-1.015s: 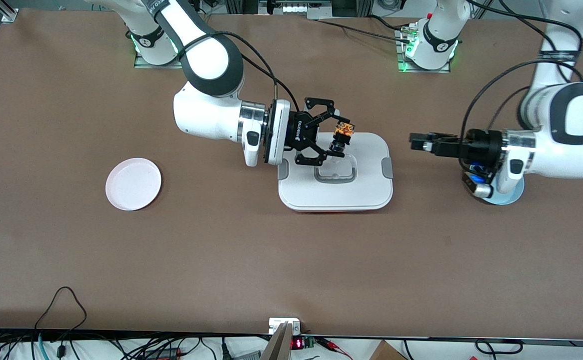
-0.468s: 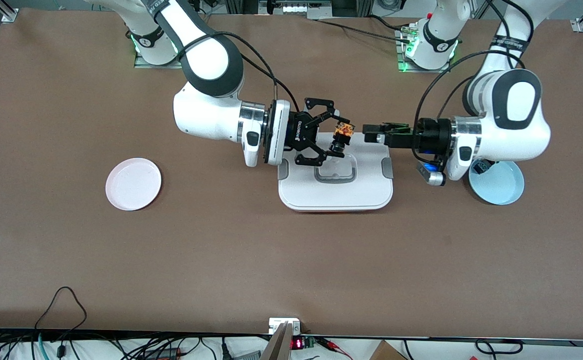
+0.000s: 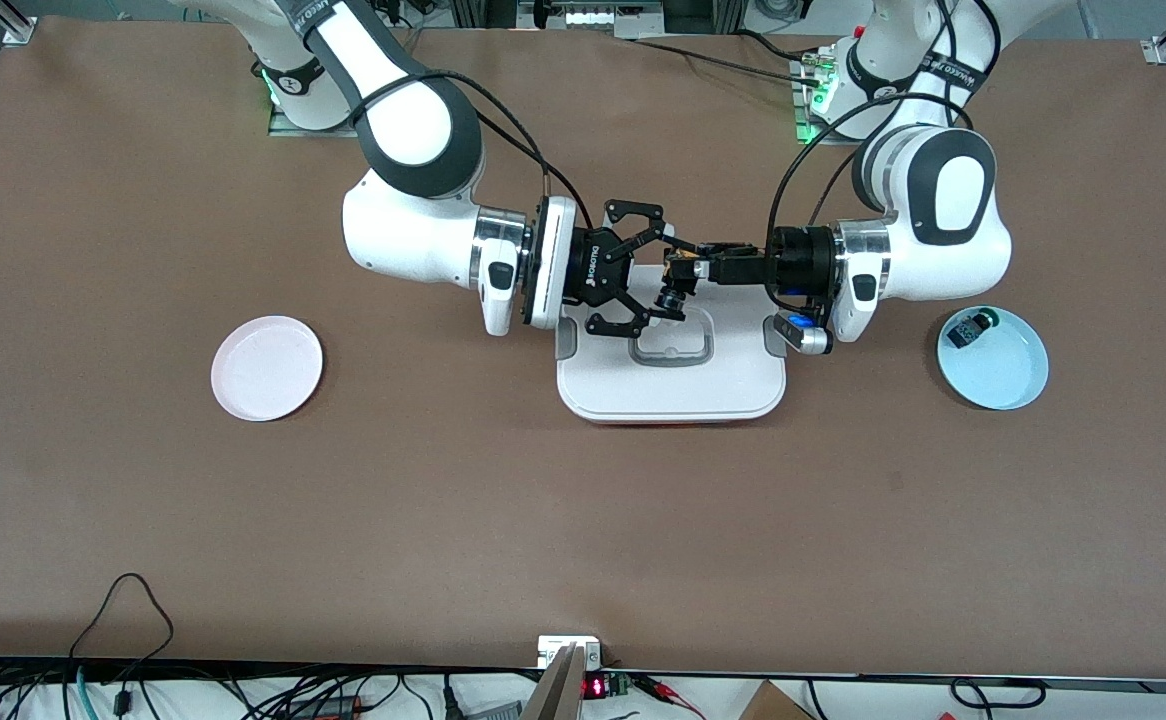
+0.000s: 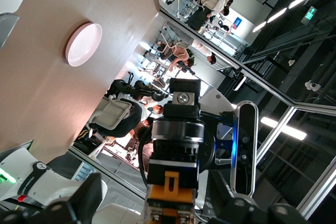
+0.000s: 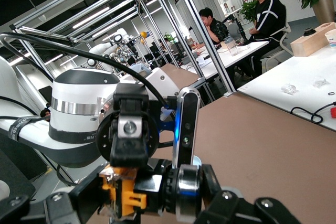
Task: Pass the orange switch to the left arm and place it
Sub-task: 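Reach the left gripper to the switch and grasp it over the box, then open the right gripper and withdraw it while the left gripper holds the switch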
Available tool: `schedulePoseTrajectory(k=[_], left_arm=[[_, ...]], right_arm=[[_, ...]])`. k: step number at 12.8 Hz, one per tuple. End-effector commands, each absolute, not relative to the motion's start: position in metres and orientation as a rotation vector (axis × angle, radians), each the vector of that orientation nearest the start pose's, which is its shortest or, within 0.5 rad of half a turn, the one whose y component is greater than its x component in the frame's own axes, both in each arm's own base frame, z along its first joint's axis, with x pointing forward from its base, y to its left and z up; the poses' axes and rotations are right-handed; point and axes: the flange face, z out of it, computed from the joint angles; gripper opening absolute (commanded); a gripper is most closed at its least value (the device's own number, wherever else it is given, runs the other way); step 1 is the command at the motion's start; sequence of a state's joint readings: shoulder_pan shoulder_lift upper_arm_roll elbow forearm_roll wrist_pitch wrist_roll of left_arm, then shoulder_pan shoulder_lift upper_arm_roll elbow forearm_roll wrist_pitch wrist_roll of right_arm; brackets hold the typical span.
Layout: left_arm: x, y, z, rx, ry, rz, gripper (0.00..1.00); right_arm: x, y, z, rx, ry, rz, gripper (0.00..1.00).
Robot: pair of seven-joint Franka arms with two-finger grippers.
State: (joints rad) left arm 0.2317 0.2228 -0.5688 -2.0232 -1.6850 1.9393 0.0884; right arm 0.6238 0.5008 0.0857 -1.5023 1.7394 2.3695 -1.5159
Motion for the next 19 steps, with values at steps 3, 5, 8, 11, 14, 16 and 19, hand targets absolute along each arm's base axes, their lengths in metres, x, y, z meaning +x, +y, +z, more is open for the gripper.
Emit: schedulePoseTrajectory(k=[3, 5, 8, 11, 14, 16, 19], left_arm=[[0.550, -0.237, 0.412, 1.512, 0.501, -0.389, 0.38], [0.551, -0.234, 0.410, 1.508, 0.505, -0.389, 0.31], [0.552, -0.234, 0.411, 1.507, 0.505, -0.386, 0.30], [0.552, -0.234, 0.411, 1.508, 0.504, -0.387, 0.30], [0.551, -0.235, 0.411, 1.509, 0.501, -0.387, 0.30], [0.552, -0.233, 0.412, 1.519, 0.495, -0.386, 0.30], [0.552, -0.227, 0.414, 1.667, 0.399, -0.376, 0.30]], right_arm=[[0.560, 0.480, 0.433, -1.581, -0.843, -0.866, 0.00], [0.560, 0.480, 0.434, -1.579, -0.840, -0.865, 0.00], [0.560, 0.480, 0.433, -1.581, -0.839, -0.866, 0.06], [0.562, 0.477, 0.434, -1.573, -0.867, -0.893, 0.98], [0.575, 0.462, 0.437, -1.583, -0.838, -0.899, 1.00], [0.593, 0.437, 0.444, -1.585, -0.824, -0.927, 1.00], [0.615, 0.396, 0.453, -1.510, -0.898, -0.894, 1.00]])
